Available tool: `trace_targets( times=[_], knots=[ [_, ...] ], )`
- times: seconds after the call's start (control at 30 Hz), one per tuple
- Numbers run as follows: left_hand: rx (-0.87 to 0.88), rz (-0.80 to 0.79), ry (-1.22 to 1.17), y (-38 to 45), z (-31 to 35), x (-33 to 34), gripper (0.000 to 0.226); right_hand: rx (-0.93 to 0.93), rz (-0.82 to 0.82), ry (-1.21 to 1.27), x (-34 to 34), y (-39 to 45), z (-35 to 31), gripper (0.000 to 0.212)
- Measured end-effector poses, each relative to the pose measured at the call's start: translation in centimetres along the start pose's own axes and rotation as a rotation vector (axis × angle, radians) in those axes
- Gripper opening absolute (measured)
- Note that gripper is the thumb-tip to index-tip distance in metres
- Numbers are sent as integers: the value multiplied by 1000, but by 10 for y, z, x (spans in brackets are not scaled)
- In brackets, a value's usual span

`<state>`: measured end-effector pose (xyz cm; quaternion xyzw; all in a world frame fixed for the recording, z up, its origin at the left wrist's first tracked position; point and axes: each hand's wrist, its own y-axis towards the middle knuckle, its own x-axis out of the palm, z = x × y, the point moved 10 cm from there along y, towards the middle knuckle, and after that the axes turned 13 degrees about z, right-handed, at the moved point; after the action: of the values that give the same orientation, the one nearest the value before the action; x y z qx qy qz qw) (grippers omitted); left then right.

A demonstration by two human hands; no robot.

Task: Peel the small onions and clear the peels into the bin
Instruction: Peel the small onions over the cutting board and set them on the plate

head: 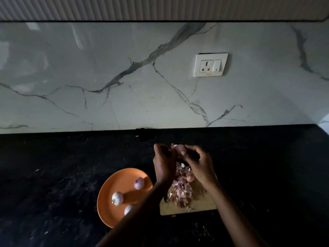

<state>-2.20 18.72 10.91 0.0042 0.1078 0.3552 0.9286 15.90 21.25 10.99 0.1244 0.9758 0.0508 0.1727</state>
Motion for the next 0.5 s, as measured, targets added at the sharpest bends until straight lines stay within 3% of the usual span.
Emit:
trace_targets(
  times=[0.3,0.5],
  knots=[
    [-350,-24,-237,-2,-32,8,22,162,-108,273,7,-7,17,41],
    [-176,-283,-136,2,-24,23,15,161,-125,278,2,-3,12,33]
  ],
)
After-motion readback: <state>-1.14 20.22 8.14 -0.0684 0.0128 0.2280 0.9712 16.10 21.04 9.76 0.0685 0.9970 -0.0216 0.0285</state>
